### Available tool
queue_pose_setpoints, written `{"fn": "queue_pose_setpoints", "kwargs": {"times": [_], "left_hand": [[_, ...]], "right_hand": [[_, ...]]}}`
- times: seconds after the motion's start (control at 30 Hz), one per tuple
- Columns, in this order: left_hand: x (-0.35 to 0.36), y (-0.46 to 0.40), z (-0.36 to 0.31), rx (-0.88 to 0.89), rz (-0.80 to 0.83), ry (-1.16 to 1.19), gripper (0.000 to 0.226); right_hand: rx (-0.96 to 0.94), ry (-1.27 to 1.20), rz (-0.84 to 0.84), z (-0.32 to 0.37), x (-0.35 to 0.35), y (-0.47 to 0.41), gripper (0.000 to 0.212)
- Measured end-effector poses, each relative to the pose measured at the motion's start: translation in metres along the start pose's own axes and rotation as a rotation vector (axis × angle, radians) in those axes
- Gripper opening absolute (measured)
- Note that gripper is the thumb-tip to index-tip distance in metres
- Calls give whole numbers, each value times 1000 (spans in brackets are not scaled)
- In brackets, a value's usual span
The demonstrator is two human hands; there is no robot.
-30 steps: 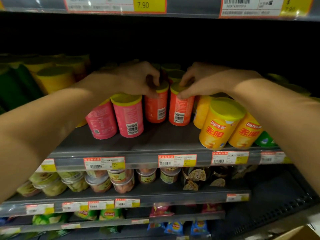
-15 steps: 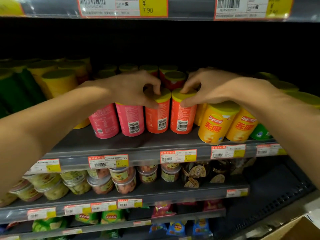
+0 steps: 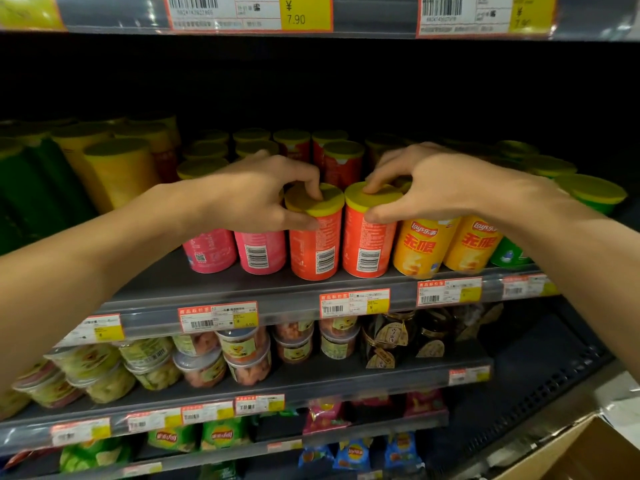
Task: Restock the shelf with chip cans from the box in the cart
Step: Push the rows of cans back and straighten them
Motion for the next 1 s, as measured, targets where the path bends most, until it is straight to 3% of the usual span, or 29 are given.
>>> {"fn": "queue_pose_setpoints", "kwargs": {"times": [0.6, 0.83, 1.0], "left_hand": [[-2, 10, -8, 36, -24, 28, 37], [-9, 1, -5, 12, 74, -54, 41], [-24, -16, 6, 14, 84, 34, 39]], "right_hand": [[-69, -47, -9, -3, 2, 4, 57], [-81, -104, -23, -4, -5, -8, 82], [-62, -108, -52, -13, -15, -38, 60]]}}
Point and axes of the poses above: each hand's wrist, its own y-axis away from the middle knuckle, its own x-axis out of the palm, z = x × y, the point moved 4 cm from there along -y, towards the middle knuckle
